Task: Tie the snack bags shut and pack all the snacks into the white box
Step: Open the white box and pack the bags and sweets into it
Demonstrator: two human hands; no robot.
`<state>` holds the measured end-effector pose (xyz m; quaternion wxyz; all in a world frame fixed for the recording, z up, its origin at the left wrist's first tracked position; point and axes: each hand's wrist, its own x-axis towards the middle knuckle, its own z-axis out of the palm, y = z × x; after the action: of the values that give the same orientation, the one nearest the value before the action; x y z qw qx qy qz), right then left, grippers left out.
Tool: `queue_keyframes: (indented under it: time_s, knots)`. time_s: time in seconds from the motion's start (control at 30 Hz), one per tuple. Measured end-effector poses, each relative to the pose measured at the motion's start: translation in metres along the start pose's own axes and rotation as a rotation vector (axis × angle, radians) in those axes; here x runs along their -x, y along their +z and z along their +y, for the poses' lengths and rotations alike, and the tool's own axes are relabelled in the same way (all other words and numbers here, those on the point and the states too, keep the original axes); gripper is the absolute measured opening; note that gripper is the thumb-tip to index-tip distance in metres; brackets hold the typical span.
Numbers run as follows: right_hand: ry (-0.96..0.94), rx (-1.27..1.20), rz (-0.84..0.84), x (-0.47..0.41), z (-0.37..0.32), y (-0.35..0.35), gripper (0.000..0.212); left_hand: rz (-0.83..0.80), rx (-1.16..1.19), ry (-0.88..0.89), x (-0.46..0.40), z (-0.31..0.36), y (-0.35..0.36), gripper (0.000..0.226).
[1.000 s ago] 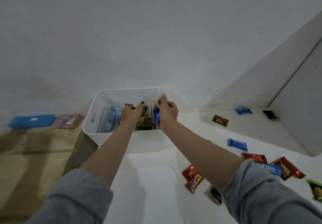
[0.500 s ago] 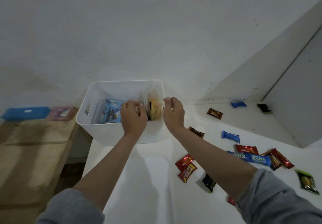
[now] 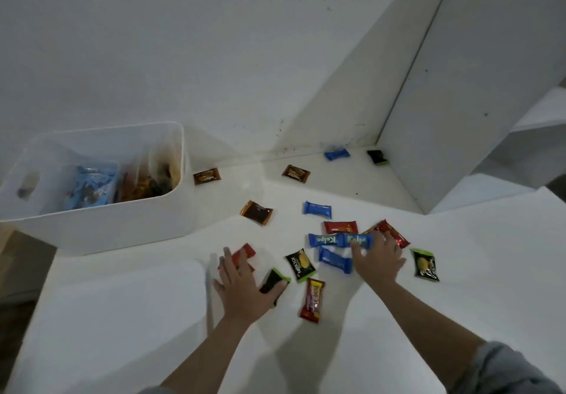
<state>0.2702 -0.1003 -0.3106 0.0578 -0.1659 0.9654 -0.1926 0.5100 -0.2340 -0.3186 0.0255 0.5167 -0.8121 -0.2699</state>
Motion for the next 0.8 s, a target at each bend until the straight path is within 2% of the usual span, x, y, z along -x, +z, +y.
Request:
queue_keyframes:
  time_s: [0.13,0.23,0.3,0.4,0.47,0.57,0.67,0.73,0.8]
  knots:
    - [0.147,0.089,-0.066,-0.029,0.075,-0.013,0.082,-0.102,-0.166,-0.121,0.002,0.021,0.029,0.145]
    - [0.169,0.085,-0.173,-0.045,0.091,-0.008,0.1,-0.095,-0.173,-0.143,-0.001,0.041,0.045,0.145]
    - [0.085,0.113,-0.223,-0.052,0.082,-0.001,0.106,-0.1,-0.166,-0.131,-0.004,0.058,0.053,0.145]
    - [-0.141,0.134,-0.343,-0.062,0.053,0.008,0.119,-0.157,-0.243,-0.078,-0.011,0.077,0.063,0.155]
    - [-0.267,0.12,-0.424,-0.068,0.03,0.016,0.126,-0.168,-0.271,-0.032,-0.015,0.082,0.068,0.147]
    - [-0.38,0.201,-0.449,-0.075,0.003,0.026,0.12,-0.134,-0.244,-0.007,-0.018,0.082,0.073,0.129]
    - [-0.407,0.277,-0.453,-0.079,-0.008,0.035,0.1,0.003,-0.226,0.025,-0.015,0.081,0.081,0.104]
    - [-0.434,0.21,-0.374,-0.08,-0.007,0.04,0.085,0.137,-0.215,0.068,-0.015,0.082,0.084,0.085]
    - [-0.52,0.145,-0.202,-0.081,0.001,0.045,0.073,0.213,-0.208,0.117,-0.015,0.082,0.084,0.077]
